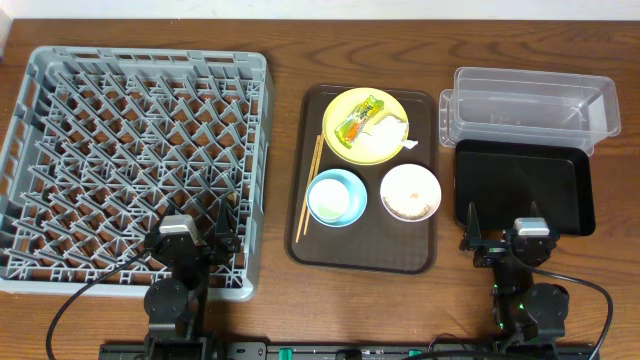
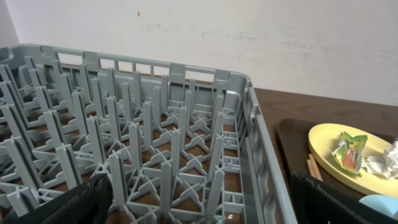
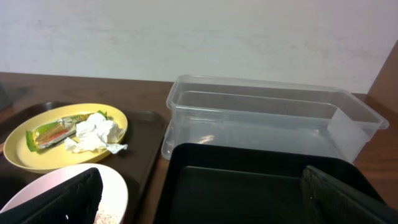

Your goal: Sort waste into correct bins and load items into the dishwasher

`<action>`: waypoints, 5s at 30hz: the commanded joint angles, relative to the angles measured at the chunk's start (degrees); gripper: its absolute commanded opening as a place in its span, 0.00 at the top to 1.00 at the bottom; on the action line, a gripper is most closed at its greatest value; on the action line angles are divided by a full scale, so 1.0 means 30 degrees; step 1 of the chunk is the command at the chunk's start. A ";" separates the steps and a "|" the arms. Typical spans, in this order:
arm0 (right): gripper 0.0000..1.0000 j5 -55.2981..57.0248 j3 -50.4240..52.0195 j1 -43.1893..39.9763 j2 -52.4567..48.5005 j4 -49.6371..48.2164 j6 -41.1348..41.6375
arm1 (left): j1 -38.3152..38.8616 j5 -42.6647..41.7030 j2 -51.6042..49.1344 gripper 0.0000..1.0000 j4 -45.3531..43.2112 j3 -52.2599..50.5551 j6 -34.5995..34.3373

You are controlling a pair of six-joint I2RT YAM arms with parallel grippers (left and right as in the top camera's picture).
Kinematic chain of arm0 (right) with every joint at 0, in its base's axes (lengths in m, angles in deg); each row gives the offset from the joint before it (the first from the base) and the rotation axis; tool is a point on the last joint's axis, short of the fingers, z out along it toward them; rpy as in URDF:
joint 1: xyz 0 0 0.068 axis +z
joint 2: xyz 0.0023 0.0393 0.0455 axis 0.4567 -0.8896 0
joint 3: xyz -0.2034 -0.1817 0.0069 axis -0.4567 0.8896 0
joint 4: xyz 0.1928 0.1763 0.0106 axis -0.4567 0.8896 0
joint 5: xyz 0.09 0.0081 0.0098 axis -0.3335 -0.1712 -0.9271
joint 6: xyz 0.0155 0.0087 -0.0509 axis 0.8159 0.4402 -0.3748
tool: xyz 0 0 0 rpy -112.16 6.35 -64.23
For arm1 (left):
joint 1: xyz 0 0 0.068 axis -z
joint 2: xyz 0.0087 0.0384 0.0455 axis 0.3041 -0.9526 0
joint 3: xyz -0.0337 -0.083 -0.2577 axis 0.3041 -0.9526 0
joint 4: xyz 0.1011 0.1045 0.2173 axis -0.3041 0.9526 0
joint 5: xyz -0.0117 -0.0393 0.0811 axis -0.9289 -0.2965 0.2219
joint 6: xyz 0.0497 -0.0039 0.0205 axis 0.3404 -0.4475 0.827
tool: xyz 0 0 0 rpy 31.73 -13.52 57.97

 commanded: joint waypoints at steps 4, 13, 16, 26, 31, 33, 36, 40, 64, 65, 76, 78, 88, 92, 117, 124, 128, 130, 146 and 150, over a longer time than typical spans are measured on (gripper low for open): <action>0.01 0.0044 0.0022 0.0073 0.0095 0.0073 0.0058 | 0.0051 0.0532 0.0131 0.06 0.0874 -0.0262 0.0168; 0.01 0.0051 0.0022 0.0073 0.0095 0.0073 0.0058 | 0.0044 0.0532 0.0131 0.06 0.0874 -0.0262 0.0168; 0.01 0.0044 0.0022 0.0073 0.0095 0.0073 0.0058 | 0.0051 0.0532 0.0131 0.06 0.0874 -0.0262 0.0168; 0.01 0.0044 0.0022 0.0073 0.0095 0.0073 0.0058 | 0.0044 0.0532 0.0131 0.06 0.0874 -0.0262 0.0168; 0.01 0.0044 0.0022 0.0073 0.0095 0.0073 0.0058 | 0.0044 0.0532 0.0131 0.06 0.0874 -0.0262 0.0168; 0.01 0.0044 0.0022 0.0073 0.0095 0.0073 0.0058 | 0.0044 0.0532 0.0131 0.06 0.0874 -0.0262 0.0168; 0.01 0.0044 0.0022 0.0073 0.0095 0.0073 0.0058 | 0.0044 0.0532 0.0131 0.06 0.0874 -0.0262 0.0168; 0.01 0.0051 0.0022 0.0073 0.0095 0.0073 0.0058 | 0.0044 0.0532 0.0131 0.06 0.0874 -0.0262 0.0168; 0.01 0.0051 0.0022 0.0073 0.0095 0.0080 0.0058 | 0.0044 0.0721 0.0131 0.06 0.0816 -0.0262 0.0248; 0.01 0.0051 0.0022 0.0073 0.0095 0.0073 0.0058 | 0.0044 0.0721 0.0131 0.07 0.0743 -0.0262 0.0240; 0.01 0.0051 0.0022 0.0073 0.0095 0.0073 0.0058 | 0.0044 0.0736 -0.0663 0.06 0.0270 0.0262 -0.0124; 0.01 0.0051 0.0022 0.0073 0.0095 0.0073 0.0058 | 0.0044 0.0729 -0.1253 0.06 0.0262 0.0583 -0.0270; 0.01 0.0372 0.0022 0.0073 0.0095 -0.0313 0.0051 | 0.0044 0.0736 -0.6608 0.06 0.0474 0.3672 -0.0262; 0.01 0.0415 0.0022 0.0073 0.0095 -0.0335 0.0051 | 0.0044 0.0510 -0.9041 0.06 0.0503 0.5246 -0.0270; 0.01 0.1355 -0.0991 0.0073 -0.1071 -0.1260 0.2076 | 0.0044 -0.1501 -1.4360 0.06 1.0928 1.4178 -0.0262; 0.01 0.1341 -0.4102 0.0073 -0.4845 0.0452 0.2076 | 0.0044 -0.1727 -1.4411 0.06 1.1846 1.4455 -0.0262; 0.01 0.1341 -0.6353 0.0073 -0.7701 0.1377 0.2069 | 0.0044 -0.2004 -1.4863 0.06 1.2218 1.4928 -0.0262; 0.01 0.1319 -0.7468 0.0073 -0.9151 0.1967 0.2062 | 0.0044 -0.1996 -1.5285 0.06 1.2517 1.5380 -0.0262; 0.01 -0.2339 -1.8134 0.0073 -1.9285 1.1941 0.2069 | 0.0044 -0.1982 -2.1770 0.05 2.0859 2.1974 -0.0189; 0.01 -0.4561 -1.8622 0.0073 -1.9343 1.0018 0.2069 | 0.0044 -0.2004 -2.1842 0.05 2.0801 2.1974 -0.0204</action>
